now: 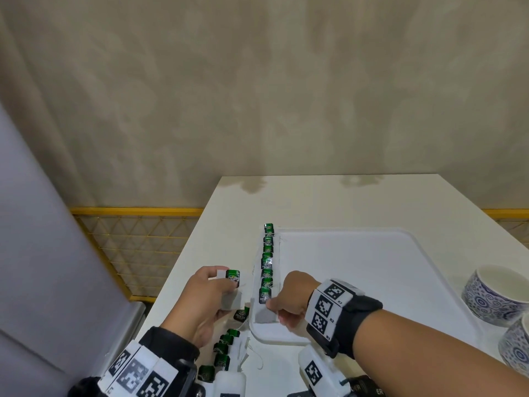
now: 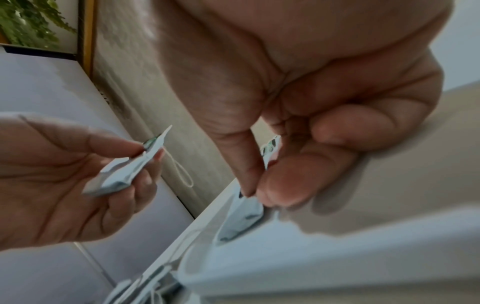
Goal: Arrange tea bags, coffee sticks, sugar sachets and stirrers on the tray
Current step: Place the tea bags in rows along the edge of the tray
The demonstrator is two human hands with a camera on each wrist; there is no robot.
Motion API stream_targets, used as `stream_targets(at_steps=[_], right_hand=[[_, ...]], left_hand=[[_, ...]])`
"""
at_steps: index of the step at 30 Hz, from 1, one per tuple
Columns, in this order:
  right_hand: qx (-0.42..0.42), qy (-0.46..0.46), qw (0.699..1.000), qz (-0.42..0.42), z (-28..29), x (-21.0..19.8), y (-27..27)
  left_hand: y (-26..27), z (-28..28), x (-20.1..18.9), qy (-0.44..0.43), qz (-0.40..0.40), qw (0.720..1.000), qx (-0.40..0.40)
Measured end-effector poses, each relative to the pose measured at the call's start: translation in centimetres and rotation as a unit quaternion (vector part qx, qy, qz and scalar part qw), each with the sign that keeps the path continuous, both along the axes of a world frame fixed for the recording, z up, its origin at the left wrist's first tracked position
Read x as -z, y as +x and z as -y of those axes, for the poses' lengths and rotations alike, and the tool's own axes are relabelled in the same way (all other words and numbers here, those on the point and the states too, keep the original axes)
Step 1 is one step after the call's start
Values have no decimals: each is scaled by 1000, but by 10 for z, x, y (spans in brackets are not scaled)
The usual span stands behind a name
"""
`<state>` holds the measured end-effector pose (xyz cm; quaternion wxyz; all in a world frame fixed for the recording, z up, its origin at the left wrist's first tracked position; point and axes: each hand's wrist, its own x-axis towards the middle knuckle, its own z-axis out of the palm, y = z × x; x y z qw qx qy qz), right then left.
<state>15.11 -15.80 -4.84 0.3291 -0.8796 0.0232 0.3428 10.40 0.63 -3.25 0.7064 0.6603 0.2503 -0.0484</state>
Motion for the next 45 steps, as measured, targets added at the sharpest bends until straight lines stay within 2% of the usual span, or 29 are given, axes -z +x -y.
stream_targets(at_steps=[3, 5, 6, 9, 11, 17, 20, 23, 26, 30, 34, 38, 40, 43, 45], right_hand=[[-38, -23, 998, 42, 5, -6, -2], [-55, 4, 993, 100, 6, -11, -3], [-48, 58, 991, 109, 6, -14, -5], [-4, 271, 962, 30, 8, -23, -13], [-28, 289, 956, 41, 11, -27, -18], [-23, 213, 973, 89, 18, -28, -19], [-25, 128, 987, 93, 23, -21, -14], [-89, 10, 992, 90, 23, -14, -12], [-146, -67, 985, 60, 16, -10, -13], [-110, -36, 993, -30, 9, -5, -12], [-68, 11, 997, -22, 8, -2, -13], [-91, -23, 996, 3, 6, -1, -14], [-102, -44, 994, 23, 5, -1, -14], [-127, -89, 984, 83, 6, -5, -17], [-123, -73, 982, 121, 6, -11, -22]], left_hand=[[-1, 2, -3, 27, 11, 999, 14], [-2, 2, -5, 36, 23, 999, 23], [-2, 2, -5, 35, 29, 999, 25], [-4, 5, -6, 34, 48, 998, 28], [-4, 8, -6, 32, 53, 997, 34], [-5, 13, -7, 30, 58, 997, 39], [-8, 9, -8, 42, 64, 997, 25], [-11, 2, -10, 65, 65, 995, 26], [-14, -3, -12, 79, 67, 994, 27], [-18, -5, -14, 80, 66, 994, 28], [-21, -9, -14, 77, 59, 995, 25], [-25, -16, -13, 88, 44, 995, 23], [-29, -21, -11, 116, 28, 992, 46], [-41, -31, -10, 214, -4, 966, 149], [-51, -38, -13, 308, -32, 922, 233]])
